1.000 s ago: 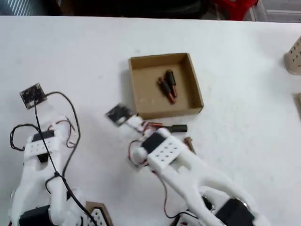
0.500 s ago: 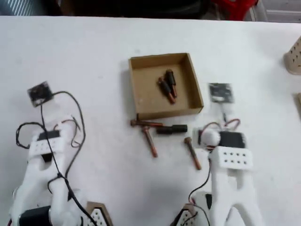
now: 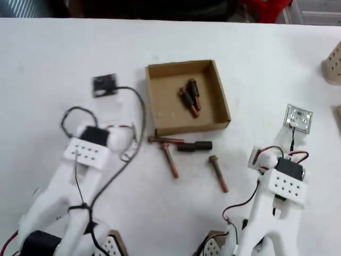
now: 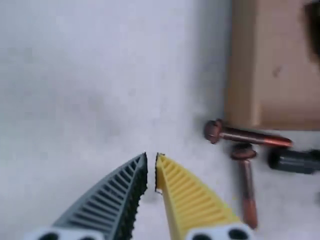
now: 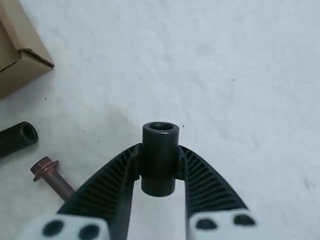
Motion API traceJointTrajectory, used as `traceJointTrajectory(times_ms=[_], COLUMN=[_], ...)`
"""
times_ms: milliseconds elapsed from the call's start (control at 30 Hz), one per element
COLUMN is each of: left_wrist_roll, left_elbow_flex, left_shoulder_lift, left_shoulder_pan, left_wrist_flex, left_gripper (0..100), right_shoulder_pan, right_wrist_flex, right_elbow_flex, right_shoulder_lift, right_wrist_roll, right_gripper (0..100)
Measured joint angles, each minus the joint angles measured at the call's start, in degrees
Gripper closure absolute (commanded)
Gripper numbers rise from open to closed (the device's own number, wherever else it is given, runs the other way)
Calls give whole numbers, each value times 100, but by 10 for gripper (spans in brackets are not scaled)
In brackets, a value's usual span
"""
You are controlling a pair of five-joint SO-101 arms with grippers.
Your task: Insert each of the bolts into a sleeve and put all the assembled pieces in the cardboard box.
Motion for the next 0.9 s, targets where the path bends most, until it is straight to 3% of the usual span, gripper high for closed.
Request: traceJointTrajectory(times_ms=[233, 433, 633, 900], left_wrist_roll=[360, 800, 1284, 1829], left_elbow_flex=[-369, -369, -668, -1582], left_shoulder_lift=[0, 492, 1820, 2927], left_shoulder_pan=[1741, 2752, 3226, 3490], left_wrist_flex=[-9, -844, -1424, -1477], left_gripper=[932, 907, 737, 729], right_shoulder_pan=[88, 378, 501, 510], right_wrist_flex=[0, -97, -193, -193], right_elbow_flex=[0, 0, 0, 0], right_shoulder_lift=[0, 0, 0, 0], right_wrist_roll=[0, 9, 9, 9], right_gripper=[982, 982, 982, 981])
